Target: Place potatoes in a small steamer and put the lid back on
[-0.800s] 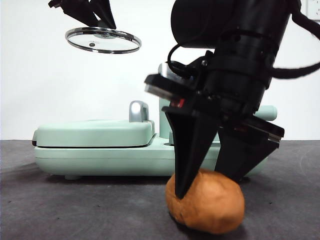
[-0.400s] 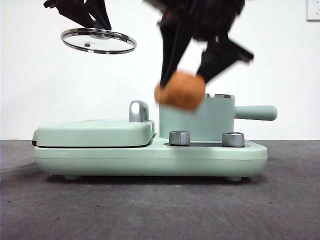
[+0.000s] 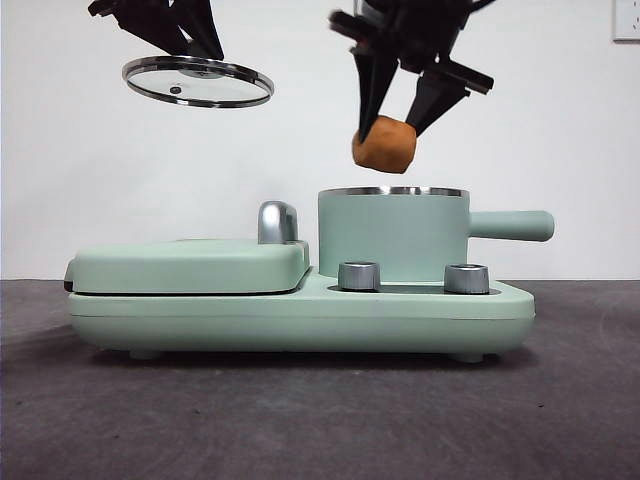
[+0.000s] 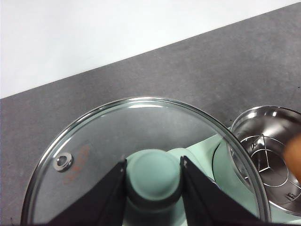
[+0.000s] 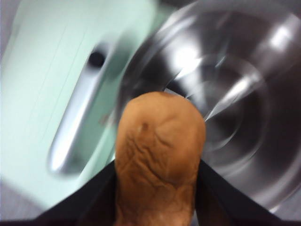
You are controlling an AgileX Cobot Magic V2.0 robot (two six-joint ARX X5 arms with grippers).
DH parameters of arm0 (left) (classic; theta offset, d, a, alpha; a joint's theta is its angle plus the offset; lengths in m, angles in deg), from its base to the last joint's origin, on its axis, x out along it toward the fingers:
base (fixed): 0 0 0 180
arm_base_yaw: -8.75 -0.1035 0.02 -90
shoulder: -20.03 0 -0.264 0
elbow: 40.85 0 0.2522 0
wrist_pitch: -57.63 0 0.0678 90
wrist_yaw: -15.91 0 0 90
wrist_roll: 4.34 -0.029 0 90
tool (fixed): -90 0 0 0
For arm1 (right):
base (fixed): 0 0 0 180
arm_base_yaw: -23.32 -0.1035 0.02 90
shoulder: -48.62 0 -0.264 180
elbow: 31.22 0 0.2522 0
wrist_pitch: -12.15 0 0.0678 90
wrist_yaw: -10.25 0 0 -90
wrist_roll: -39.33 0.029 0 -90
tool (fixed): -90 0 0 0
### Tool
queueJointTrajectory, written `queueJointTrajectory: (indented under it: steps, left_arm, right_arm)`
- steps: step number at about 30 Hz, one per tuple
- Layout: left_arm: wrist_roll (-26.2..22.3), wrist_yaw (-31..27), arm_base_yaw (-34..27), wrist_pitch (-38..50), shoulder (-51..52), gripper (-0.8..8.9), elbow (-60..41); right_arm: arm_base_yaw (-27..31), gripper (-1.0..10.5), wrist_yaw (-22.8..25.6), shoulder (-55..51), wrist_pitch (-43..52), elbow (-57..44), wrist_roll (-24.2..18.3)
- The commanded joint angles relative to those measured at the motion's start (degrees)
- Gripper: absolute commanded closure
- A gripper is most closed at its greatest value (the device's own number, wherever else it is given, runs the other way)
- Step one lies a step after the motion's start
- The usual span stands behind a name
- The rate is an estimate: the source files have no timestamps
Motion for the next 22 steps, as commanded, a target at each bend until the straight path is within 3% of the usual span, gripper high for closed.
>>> queueJointTrajectory:
  steps: [1, 12, 14, 19, 22]
  left_arm:
    - [-0.1, 0.2, 0.2, 1.8, -0.3, 7.64, 1.4]
    - [0.1, 0.3, 0.2, 1.7, -0.4, 7.64, 1.4]
    - [0.1, 0.3, 0.2, 1.7, -0.4, 7.64, 1.3]
    - [0.1, 0.3, 0.2, 1.8, -0.4, 7.64, 1.3]
    - [0.0, 0.3, 0.2, 1.8, -0.4, 7.64, 1.3]
  right_arm:
    - [1.3, 8.4, 0.0, 5.2, -0.1, 5.8, -0.8]
    - [2.6, 8.3, 0.1, 13.3, -1.8, 9.1, -0.7]
    - [2.6, 7.7, 0.0, 14.0, -2.3, 9.1, -0.8]
    - [2.6, 4.8, 0.0, 14.1, -3.0, 9.1, -1.0]
    - [2.7, 4.6, 0.0, 14.1, -3.4, 9.4, -1.0]
